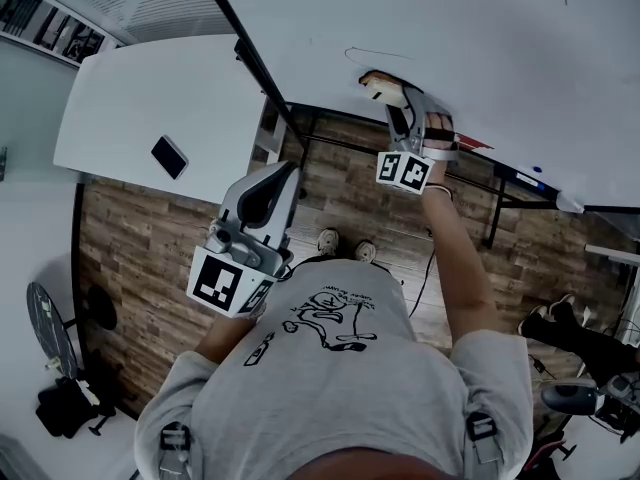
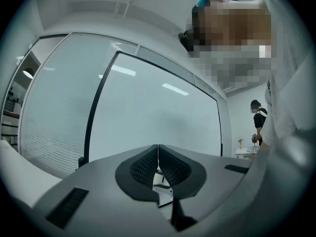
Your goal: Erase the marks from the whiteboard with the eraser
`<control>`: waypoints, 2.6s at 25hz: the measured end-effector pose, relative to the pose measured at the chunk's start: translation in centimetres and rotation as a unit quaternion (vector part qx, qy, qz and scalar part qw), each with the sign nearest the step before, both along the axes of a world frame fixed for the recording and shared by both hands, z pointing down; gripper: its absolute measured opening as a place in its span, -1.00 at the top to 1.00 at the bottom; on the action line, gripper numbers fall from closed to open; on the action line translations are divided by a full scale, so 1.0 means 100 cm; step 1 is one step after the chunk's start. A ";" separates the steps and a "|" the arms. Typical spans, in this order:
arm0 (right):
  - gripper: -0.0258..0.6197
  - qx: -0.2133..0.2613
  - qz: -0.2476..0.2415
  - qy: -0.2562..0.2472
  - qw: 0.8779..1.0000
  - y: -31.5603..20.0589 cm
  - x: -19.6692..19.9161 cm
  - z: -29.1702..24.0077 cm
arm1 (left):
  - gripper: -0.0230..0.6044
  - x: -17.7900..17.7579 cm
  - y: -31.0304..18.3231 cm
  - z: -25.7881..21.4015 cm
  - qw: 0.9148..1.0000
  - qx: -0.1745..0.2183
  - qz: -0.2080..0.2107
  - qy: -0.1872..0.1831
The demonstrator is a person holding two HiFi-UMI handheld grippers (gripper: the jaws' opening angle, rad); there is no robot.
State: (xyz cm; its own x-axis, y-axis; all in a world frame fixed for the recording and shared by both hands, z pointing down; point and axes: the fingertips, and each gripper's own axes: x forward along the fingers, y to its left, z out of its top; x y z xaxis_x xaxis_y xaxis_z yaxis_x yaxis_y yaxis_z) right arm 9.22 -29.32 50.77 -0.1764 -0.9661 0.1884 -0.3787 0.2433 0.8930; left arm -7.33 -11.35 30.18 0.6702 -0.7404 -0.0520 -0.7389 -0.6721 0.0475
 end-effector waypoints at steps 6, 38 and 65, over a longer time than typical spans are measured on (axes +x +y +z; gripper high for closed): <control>0.13 -0.046 -0.001 0.031 0.998 0.002 -0.012 0.034 | 0.85 -0.012 0.002 -0.006 1.000 0.003 -0.010 0.004; 0.13 0.107 0.056 -0.100 0.988 0.006 0.030 -0.159 | 0.85 -0.004 -0.002 0.002 1.000 -0.004 0.019 0.020; 0.13 0.093 0.017 -0.089 0.992 0.000 -0.004 -0.110 | 0.85 0.003 -0.008 0.002 1.000 -0.006 0.017 0.015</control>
State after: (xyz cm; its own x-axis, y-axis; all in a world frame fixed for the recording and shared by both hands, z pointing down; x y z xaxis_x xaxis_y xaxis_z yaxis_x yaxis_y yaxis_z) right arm 8.81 -29.36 39.75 -0.1575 -0.9872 -0.0240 -0.5404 0.0659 0.8388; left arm -7.04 -12.11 30.39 0.6933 -0.7179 -0.0634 -0.7137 -0.6961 0.0785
